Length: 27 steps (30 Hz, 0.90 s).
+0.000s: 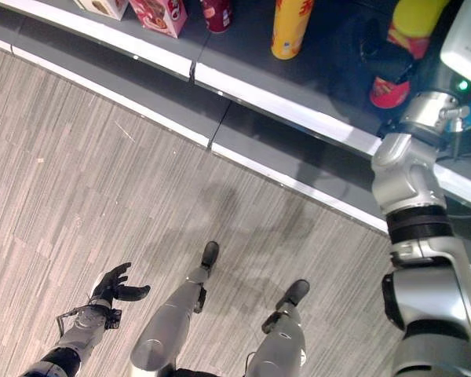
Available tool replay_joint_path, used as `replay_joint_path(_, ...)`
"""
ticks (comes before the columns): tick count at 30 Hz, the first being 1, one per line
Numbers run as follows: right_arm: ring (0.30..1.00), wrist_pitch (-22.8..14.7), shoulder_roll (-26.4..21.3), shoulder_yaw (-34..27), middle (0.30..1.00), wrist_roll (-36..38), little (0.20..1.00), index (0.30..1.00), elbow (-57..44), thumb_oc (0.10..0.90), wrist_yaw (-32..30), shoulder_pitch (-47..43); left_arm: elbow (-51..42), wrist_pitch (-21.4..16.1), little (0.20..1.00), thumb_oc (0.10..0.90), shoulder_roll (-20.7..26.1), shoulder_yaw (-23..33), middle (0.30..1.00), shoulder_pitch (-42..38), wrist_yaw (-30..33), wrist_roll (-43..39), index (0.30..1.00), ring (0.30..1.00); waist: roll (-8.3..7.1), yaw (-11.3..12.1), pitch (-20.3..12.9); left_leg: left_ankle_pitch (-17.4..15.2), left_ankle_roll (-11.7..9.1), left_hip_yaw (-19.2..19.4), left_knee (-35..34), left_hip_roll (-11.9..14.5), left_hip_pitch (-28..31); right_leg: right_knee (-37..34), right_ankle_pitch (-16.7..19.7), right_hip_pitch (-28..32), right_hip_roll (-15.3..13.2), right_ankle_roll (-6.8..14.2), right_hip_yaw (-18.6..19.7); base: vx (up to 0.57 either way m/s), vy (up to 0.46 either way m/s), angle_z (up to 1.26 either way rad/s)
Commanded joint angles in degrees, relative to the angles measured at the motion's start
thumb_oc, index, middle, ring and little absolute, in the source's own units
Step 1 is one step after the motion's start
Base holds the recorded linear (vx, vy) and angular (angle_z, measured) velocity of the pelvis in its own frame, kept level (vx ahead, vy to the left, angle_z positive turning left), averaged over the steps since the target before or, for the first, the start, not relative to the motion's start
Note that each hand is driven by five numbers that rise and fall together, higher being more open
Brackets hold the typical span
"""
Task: Put the goods on the table back onto the shelves and tidy them up.
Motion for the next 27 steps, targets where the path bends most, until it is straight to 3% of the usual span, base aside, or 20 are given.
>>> replay_joint_path(1, 0.9, -2.16, -0.87, 0.76, 0.9, 0.25, 0.9, 0.9, -4.55, 0.8, -2.82, -5.91, 3.57, -0.33, 0.9, 0.8, 3.96, 0.74, 0.9, 1.38, 2.52, -0.95, 0.9, 0.9, -1.35, 0.58, -2.95, -0.9, -2.86, 1.34, -0.71, 3.65, -0.57, 7.59, -0.65, -4.45, -2.31, 0.82, 4.94, 0.0, 0.0, 0.0)
replay_joint_path(6, 0.9, -2.49, 0.03, 0.29, 0.9, 0.17, 0.9, 0.9, -6.13, 0.8, -2.7, -5.21, 3.88, -0.22, 0.9, 0.8, 4.05, 0.66, 0.9, 0.85, 2.52, -0.66, 0.9, 0.9, -1.53, 0.58, -3.51, 0.4, -2.71, 1.34, -0.89, 3.41, -0.61, 6.78, 0.85, -3.98, -2.59, 0.25, 4.16, -0.03, 0.014, -0.01)
replay_joint_path(9, 0.9, -2.69, 0.22, -0.15, 0.9, 0.06, 0.9, 0.9, -7.0, 0.8, -2.67, -4.51, 3.95, -0.14, 0.9, 0.8, 3.97, 0.73, 0.9, 0.96, 2.42, -0.49, 0.9, 0.9, -1.71, 0.49, -4.32, -0.81, -3.0, 1.29, -1.19, 3.89, 0.56, 6.65, -0.3, -2.82, -2.18, 0.93, 4.5, 0.03, -0.013, 0.01)
replay_joint_path(10, 0.9, -2.83, 0.44, -0.69, 0.9, -0.12, 0.9, 0.9, -7.92, 0.8, -2.65, -3.85, 3.87, -0.09, 0.9, 0.8, 3.99, 0.79, 0.9, 0.82, 2.33, -0.46, 0.9, 0.9, -1.88, 0.4, -4.5, 0.41, -2.79, 1.36, -1.33, 3.6, 0.34, 5.98, 1.05, -2.64, -2.4, 0.34, 3.77, -0.06, 0.027, 0.01)
replay_joint_path(27, 0.9, -5.02, 3.81, -5.31, 0.9, -3.12, 0.9, 0.9, -17.14, 0.8, -0.45, 7.04, 5.42, 1.44, 0.9, 0.8, 3.04, 3.17, 0.9, 1.89, 1.22, 1.55, 0.9, 0.9, -4.46, -0.77, -10.11, 1.08, -3.33, 2.26, -6.3, 5.04, 7.0, 0.31, 1.79, 4.29, -0.32, 0.69, 2.23, 0.0, 0.002, 0.0)
